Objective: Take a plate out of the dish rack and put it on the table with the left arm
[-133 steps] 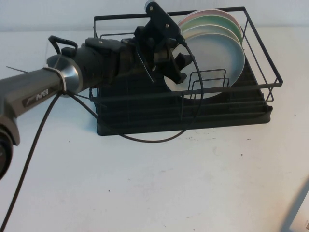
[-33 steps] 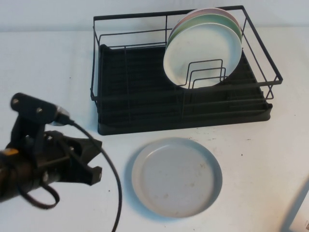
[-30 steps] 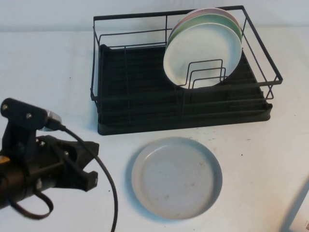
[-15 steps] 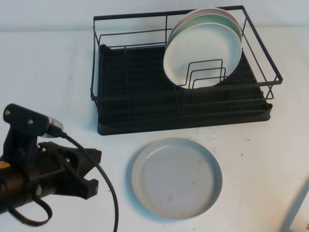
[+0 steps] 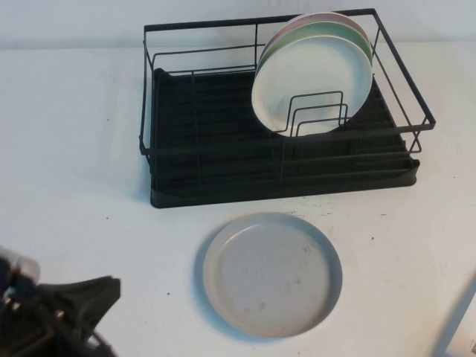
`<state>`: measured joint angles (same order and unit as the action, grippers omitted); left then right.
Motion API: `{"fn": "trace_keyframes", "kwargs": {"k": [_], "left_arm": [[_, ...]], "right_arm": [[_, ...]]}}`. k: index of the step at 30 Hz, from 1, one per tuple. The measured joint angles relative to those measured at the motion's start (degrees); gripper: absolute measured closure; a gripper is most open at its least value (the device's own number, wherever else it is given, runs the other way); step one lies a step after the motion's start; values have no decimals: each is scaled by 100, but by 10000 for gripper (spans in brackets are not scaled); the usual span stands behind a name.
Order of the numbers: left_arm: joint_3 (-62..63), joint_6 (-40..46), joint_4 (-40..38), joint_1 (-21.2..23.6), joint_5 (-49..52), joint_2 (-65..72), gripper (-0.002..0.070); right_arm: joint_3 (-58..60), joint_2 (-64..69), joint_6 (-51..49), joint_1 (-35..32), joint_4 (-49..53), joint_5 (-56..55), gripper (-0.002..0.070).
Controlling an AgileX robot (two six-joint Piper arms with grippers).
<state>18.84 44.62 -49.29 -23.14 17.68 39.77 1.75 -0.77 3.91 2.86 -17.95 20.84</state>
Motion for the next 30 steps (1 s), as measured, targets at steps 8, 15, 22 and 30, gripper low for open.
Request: {"fn": "trace_keyframes", "kwargs": {"k": [8, 15, 22, 30], "left_arm": [[-954, -2940, 2762, 0, -715, -1619, 676], [-1997, -4553, 4258, 254, -1659, -2756, 676], [-2018, -4810, 4596, 1300, -1027, -3478, 676], [-2018, -4696, 4838, 1882, -173, -4025, 676]], "right_arm": [[0, 0, 0, 0, 0, 0, 697], [0, 0, 0, 0, 0, 0, 696], [0, 0, 0, 0, 0, 0, 696], [0, 0, 0, 0, 0, 0, 696]]}}
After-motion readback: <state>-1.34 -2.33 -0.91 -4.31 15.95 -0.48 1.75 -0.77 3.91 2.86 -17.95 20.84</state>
